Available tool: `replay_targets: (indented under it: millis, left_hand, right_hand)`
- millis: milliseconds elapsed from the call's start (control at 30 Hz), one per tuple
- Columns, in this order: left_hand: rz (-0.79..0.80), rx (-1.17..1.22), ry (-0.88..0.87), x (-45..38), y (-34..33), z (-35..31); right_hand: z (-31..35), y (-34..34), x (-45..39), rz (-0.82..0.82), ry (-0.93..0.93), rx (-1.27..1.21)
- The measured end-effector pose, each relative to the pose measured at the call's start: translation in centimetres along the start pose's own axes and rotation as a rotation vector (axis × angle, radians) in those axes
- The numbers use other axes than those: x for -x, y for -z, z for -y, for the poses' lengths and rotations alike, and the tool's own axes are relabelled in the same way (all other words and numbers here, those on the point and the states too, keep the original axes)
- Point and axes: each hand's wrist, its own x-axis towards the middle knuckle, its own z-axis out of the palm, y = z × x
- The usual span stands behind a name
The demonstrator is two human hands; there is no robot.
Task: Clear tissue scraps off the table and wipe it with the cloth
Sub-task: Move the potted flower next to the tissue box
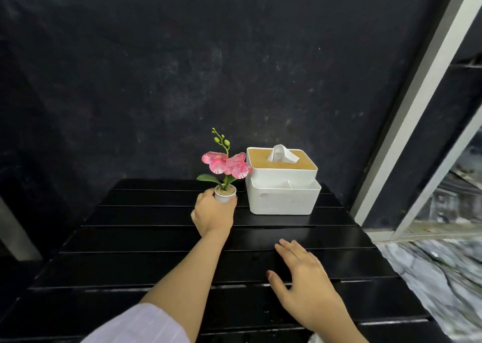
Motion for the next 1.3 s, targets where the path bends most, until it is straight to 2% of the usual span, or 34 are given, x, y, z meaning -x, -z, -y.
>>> replay_targets:
  millis: [633, 767, 933, 1167, 1300]
  left_hand:
    - [-0.016, -0.024, 0.036, -0.9, -1.0, -0.3]
    - [0.027, 0.015, 0.038, -0.8, -0.6, -0.3]
    - [0.183, 0.013, -0.043, 0.0, 0.6, 0.6]
    - [0.37, -0.25, -0.198, 3.4, 4.9, 2.3]
    - [0.466, -0.512, -0.369, 5.3, 9.2, 3.7]
  right_hand:
    - [0.0, 0.1, 0.3, -0.01, 0.0, -0.04]
    - [0.0, 0.1, 0.1, -0.025, -0.003, -0.052]
    - [-0.1, 0.1, 0.0, -0.03, -0.018, -0.073]
    - [0.4, 0.6, 0.3, -0.025, -0.032, -0.107]
    - [1.0, 1.5, 0.5, 0.039, -0.062, -0.148]
